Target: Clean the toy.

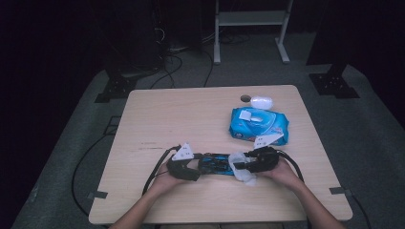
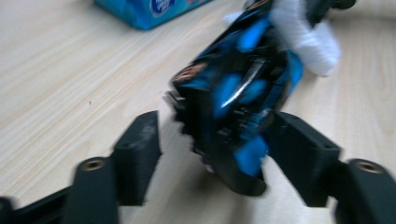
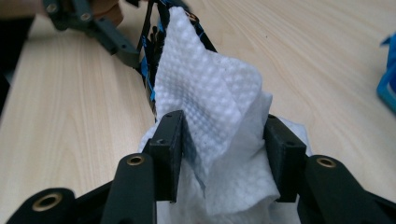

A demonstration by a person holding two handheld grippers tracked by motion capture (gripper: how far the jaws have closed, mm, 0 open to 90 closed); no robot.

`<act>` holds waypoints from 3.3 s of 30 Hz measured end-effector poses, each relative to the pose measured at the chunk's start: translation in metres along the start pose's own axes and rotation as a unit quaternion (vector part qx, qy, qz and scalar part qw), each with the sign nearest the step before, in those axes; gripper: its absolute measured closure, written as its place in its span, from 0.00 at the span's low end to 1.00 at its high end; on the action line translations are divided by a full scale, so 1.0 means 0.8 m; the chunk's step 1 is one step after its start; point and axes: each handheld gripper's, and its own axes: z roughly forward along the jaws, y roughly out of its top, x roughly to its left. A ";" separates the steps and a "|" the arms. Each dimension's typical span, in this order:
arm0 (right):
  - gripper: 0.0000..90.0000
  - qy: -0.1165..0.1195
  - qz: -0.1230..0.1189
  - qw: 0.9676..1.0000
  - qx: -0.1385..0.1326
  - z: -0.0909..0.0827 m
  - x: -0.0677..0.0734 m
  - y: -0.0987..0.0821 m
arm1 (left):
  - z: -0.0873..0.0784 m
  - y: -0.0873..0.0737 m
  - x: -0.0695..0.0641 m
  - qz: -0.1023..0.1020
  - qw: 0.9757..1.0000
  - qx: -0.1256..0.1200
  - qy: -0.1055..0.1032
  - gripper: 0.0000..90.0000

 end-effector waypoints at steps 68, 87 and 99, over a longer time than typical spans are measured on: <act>0.95 -0.115 -0.076 0.990 -0.041 0.052 0.084 0.067 | 0.011 0.011 -0.011 0.040 0.998 -0.016 -0.043 0.64; 0.97 -0.104 -0.043 0.993 -0.041 0.059 0.076 0.074 | 0.008 0.009 -0.007 0.053 0.997 -0.019 -0.043 0.64; 0.97 -0.092 -0.037 0.994 -0.044 0.064 0.086 0.073 | 0.008 0.009 -0.010 0.049 0.998 -0.018 -0.038 0.65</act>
